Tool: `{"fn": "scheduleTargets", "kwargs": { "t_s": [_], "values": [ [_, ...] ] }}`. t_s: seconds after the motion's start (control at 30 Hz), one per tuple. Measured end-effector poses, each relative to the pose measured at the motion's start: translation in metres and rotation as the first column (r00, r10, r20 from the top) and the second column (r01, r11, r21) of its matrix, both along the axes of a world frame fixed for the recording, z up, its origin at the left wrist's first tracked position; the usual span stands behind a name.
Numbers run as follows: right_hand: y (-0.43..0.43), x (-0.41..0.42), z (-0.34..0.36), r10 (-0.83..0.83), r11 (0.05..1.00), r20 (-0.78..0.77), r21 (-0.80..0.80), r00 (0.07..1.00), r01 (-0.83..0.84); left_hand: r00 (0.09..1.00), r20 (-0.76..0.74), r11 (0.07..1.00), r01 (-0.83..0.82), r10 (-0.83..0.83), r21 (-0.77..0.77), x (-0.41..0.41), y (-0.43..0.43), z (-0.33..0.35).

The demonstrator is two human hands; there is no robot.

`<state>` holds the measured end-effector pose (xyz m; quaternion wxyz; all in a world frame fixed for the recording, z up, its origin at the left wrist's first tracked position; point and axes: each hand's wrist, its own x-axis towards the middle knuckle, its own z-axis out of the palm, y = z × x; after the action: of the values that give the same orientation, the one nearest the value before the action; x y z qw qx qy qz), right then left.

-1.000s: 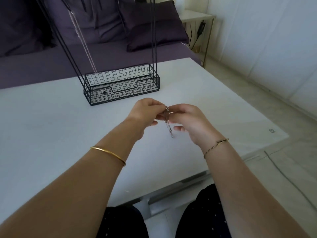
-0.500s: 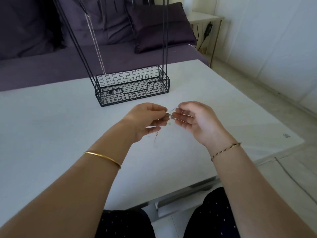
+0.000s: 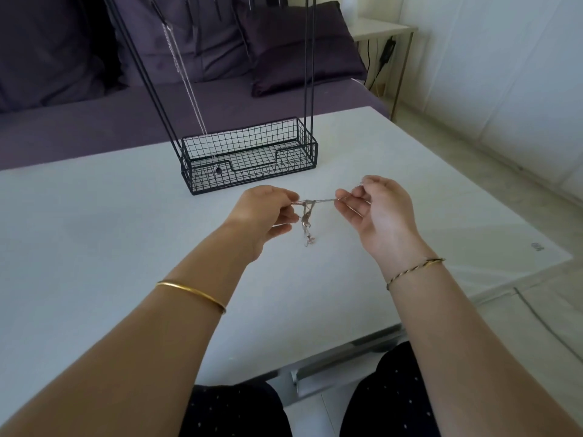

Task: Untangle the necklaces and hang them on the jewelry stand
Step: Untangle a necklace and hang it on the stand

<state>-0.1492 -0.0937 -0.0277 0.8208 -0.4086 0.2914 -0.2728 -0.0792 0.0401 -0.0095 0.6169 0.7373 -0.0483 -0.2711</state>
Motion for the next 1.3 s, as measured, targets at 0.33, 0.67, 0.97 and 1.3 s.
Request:
{"fn": "scheduleTargets", "kwargs": {
  "t_s": [0.33,0.67,0.97,1.3],
  "values": [
    [0.006,-0.001,0.004,-0.049,0.996,0.043,-0.076,0.998,0.052,0.991,0.101,0.981,0.063,-0.083,0.185,-0.008,-0.009,0.004],
    [0.004,0.0,0.0,-0.08,0.987,0.019,-0.139,0.997,0.082,0.96,0.14,0.94,0.198,-0.243,0.28,-0.005,-0.001,0.011],
    [0.018,0.001,-0.003,0.268,0.91,-0.251,-0.25,0.93,-0.33,0.997,0.048,0.992,0.055,-0.061,0.113,-0.002,0.0,0.012],
    [0.029,0.001,0.002,0.439,0.764,-0.354,-0.337,0.826,-0.55,0.999,-0.032,0.999,-0.009,0.007,-0.049,-0.002,0.002,0.016]
  ]
}}
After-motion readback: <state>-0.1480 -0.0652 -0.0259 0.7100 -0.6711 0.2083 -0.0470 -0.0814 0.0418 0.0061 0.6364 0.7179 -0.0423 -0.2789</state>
